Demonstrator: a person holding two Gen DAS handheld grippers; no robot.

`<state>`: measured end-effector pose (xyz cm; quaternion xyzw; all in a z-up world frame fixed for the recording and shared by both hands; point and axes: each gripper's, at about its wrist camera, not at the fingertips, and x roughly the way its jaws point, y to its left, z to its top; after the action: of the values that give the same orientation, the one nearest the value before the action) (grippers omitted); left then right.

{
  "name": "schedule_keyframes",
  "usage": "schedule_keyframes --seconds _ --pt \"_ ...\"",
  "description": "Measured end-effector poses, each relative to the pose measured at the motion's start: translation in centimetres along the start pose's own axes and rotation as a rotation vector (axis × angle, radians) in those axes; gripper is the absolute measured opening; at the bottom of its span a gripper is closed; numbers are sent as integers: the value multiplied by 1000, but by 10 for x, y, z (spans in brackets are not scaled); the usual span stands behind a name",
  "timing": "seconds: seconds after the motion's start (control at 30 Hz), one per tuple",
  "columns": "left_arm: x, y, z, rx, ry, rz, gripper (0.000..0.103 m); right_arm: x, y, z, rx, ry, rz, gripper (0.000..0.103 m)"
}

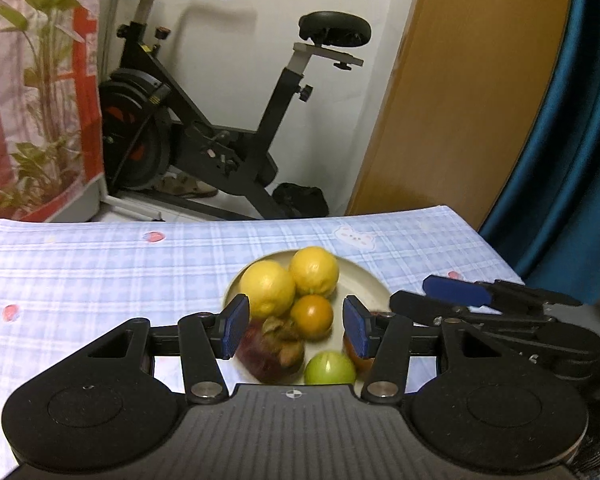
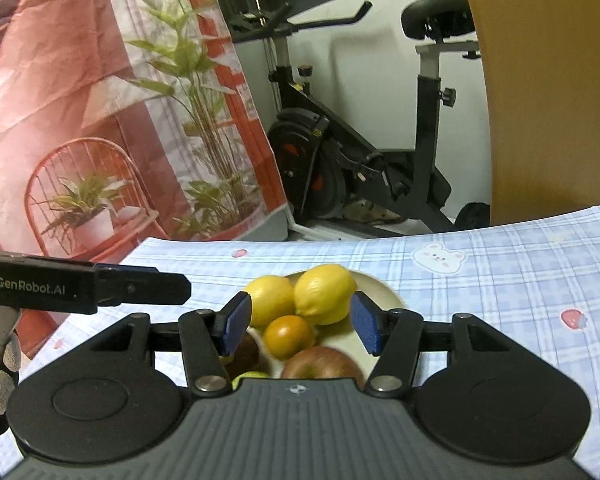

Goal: Organize fruits
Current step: 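Lower the grapefruit onto the plate and open the left gripper, then move the left gripper back down to the fruit pile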

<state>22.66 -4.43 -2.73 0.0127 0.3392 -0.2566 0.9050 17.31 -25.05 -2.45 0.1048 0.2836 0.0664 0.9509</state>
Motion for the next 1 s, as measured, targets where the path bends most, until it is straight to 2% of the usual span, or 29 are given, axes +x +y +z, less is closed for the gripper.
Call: schedule_keyframes --seconds 0.13,0.27,0.43,0.57,0.83,1.0 --pt "-21 1 -15 -7 -2 25 54 -17 14 -10 -5 -28 10 59" --pt "-44 1 -32 -19 -47 46 54 -31 26 -23 -4 -48 5 59" --pt "-59 0 -51 -32 -72 67 54 -46 37 -42 3 -68 11 59" --pt "-68 -3 -68 -19 -86 92 54 -57 48 -61 -37 -68 -9 59" --pt "-82 -1 -97 -39 -61 98 54 -71 62 -107 -68 -12 19 59" --pt "-93 8 -113 -41 -42 92 53 -73 79 -117 -109 34 79 57"
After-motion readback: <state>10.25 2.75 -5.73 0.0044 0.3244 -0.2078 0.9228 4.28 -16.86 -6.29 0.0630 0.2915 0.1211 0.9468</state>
